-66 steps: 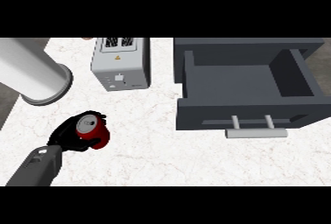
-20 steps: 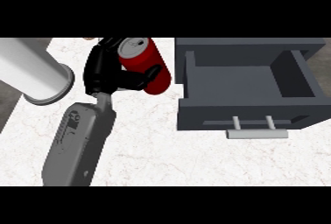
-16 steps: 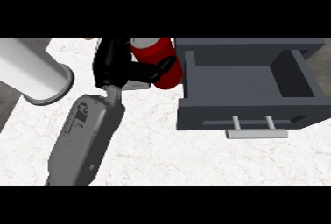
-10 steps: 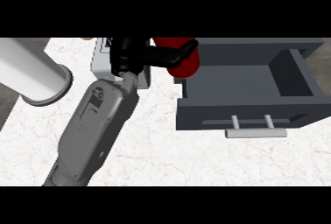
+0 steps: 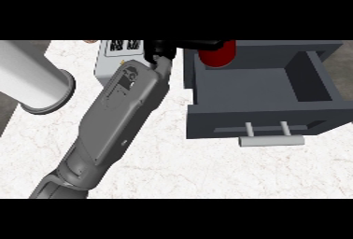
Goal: Pick up the can, place it into the drawer and close the drawer
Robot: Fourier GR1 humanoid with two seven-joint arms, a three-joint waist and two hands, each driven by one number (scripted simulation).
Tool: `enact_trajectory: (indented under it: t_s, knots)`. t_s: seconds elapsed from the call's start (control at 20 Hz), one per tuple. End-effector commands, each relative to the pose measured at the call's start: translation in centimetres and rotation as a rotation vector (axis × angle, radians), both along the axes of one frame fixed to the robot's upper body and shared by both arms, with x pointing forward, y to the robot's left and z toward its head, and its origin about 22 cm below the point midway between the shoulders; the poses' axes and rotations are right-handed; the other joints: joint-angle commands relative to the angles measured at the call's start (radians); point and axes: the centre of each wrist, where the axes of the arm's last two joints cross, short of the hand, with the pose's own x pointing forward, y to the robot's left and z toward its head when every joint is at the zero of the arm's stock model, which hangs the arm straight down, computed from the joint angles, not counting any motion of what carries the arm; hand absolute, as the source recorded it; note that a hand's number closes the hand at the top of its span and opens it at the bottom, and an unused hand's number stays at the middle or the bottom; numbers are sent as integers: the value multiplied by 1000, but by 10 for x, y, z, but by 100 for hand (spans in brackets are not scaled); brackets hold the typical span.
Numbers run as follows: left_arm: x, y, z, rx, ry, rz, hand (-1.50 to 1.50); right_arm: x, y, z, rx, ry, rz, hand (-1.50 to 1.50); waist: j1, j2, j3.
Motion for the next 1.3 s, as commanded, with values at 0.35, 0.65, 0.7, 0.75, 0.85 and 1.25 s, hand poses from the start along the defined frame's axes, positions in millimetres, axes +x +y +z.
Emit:
enact_trajectory:
  t_s: [0.35,0.65,0.7,0.75,0.85,1.25]
  knots:
    - [11,-36,18,41,14,1,150,11,2,-2,0,-4,3,-150,-10,3,0]
    - [21,-42,18,46,44,-14,150,2,0,-2,6,-9,11,-150,-25,6,1]
    - [20,-47,22,45,50,7,150,9,11,2,-3,-6,27,-150,-33,9,1]
    - [15,-50,17,57,38,0,150,2,3,-10,-6,9,13,-150,-27,4,1]
    - [17,-54,21,73,43,20,150,11,19,11,16,-31,15,-150,-33,8,0]
    - [19,-58,3,129,93,58,150,15,7,-3,-15,-8,32,-150,-59,13,2]
